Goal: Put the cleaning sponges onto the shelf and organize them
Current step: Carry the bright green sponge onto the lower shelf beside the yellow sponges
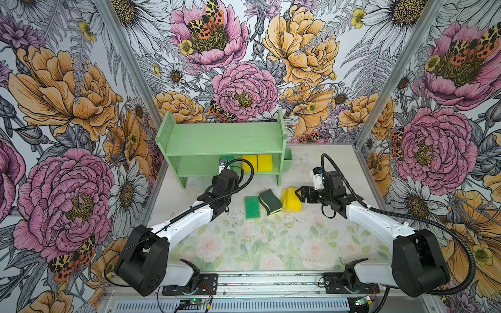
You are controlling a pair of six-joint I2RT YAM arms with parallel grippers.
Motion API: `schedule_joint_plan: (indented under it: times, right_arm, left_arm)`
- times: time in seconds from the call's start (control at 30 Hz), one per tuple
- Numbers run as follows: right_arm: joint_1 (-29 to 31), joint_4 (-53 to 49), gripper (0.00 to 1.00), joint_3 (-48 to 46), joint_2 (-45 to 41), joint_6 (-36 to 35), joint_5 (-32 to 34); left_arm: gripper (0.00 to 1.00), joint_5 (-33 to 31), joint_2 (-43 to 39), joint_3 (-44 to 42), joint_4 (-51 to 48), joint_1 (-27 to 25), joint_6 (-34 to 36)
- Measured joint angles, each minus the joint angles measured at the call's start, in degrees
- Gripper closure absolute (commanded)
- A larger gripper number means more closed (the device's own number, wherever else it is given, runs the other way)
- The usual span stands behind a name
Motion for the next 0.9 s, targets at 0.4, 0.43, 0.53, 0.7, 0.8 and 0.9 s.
schedule_joint_plan:
  times: [0.4,0.43,0.53,0.7,0.8,0.9]
  right_arm:
    - [0.0,-0.1,0.11,0.0,0.0,0.0,0.0]
    - [0.0,-0.1,0.11,0.0,0.0,0.0,0.0]
    - [0.0,-0.1,0.11,0.0,0.0,0.0,0.0]
    - [0.0,-0.3,0.11,0.4,0.0,-0.1,0.0]
    - [0.0,-0.3,0.11,0.7,-0.3,-0.4,0.2]
    - [0.0,-0.3,0.11,0.7,-1.3,-0.5,0.7]
  left_arm:
    - [0.41,2.4,4.1,-0.2,6.1,1.0,1.0]
    - [0.41,2.4,4.1,-0.3,6.7,1.2,1.0]
    - [0.41,2.4,4.5,-0.5,8.1,1.3,1.5]
    - [0.41,2.8,5.5,-0.5,10.1,1.4,2.2]
    - [0.41,3.1,6.4,-0.5,11.4,1.4,3.0]
    - [0.41,3.5,7.0,-0.5,12.1,1.5,3.6]
